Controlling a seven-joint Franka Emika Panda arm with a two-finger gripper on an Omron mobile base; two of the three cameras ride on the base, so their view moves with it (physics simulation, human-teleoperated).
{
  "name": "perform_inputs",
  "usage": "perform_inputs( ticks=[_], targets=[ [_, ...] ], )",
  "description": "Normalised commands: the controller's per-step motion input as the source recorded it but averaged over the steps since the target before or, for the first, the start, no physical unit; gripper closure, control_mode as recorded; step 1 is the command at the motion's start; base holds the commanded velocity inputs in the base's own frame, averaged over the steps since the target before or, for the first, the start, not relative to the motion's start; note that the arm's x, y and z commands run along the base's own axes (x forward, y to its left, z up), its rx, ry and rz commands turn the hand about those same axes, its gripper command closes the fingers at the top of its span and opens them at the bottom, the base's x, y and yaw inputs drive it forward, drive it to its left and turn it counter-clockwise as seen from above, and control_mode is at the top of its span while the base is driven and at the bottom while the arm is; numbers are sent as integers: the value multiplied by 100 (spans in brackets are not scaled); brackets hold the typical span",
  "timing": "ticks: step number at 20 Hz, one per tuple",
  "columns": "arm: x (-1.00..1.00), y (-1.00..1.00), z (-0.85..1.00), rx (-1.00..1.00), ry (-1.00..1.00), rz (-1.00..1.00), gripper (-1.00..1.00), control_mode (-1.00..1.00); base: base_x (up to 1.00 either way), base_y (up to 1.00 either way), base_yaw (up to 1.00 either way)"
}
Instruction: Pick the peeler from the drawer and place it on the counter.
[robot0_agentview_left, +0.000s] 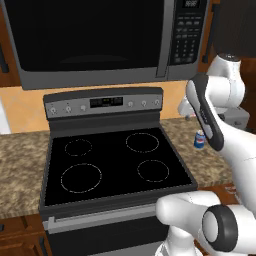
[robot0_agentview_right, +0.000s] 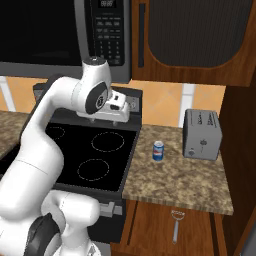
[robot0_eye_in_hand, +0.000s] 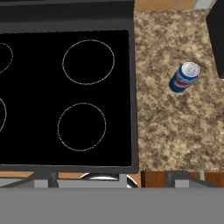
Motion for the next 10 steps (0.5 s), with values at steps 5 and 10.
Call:
perform_inputs(
  ticks=[5, 10],
  targets=[
    [-21, -100, -9, 0, 5, -5, -100, -100, 0, 0, 0],
    [-34, -100, -31, 0, 2, -6, -100, -100, 0, 0, 0]
  ],
)
